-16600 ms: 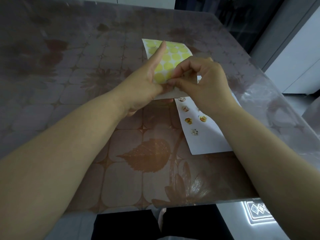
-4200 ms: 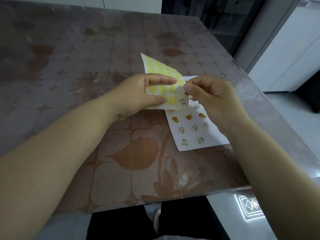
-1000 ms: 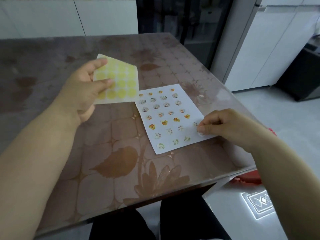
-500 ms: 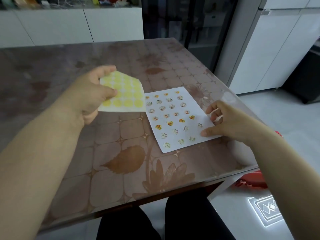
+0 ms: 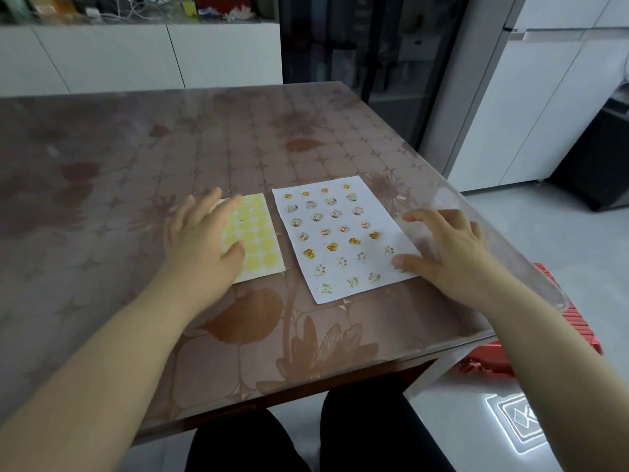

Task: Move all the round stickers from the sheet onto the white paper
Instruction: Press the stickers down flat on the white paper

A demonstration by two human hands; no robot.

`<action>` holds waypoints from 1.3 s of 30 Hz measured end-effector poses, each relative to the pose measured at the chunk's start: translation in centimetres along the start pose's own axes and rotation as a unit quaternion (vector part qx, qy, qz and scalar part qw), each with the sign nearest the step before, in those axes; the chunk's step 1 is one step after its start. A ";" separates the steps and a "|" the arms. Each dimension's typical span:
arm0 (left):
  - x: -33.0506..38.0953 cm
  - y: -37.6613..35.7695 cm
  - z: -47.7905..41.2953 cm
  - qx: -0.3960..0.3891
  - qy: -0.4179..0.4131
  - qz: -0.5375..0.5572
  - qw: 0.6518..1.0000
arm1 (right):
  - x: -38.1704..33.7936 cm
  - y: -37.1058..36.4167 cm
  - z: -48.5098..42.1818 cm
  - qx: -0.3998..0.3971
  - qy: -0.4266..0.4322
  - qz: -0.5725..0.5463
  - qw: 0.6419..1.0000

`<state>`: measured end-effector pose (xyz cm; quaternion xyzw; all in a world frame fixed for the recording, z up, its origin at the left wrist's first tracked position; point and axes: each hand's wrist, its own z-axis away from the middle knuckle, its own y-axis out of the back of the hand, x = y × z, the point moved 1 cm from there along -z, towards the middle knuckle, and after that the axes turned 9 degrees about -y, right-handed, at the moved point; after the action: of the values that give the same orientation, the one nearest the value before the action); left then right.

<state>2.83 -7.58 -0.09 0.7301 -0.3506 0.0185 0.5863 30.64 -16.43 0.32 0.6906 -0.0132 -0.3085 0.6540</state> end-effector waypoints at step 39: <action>0.6 -0.6 1.0 -0.057 -0.147 0.000 0.987 | -1.6 -2.7 1.4 0.002 0.130 0.046 0.990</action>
<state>3.19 -8.74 -0.62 0.6901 -0.4337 -0.1093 0.5690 27.68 -16.60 -1.43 0.7248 0.0396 -0.1857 0.6623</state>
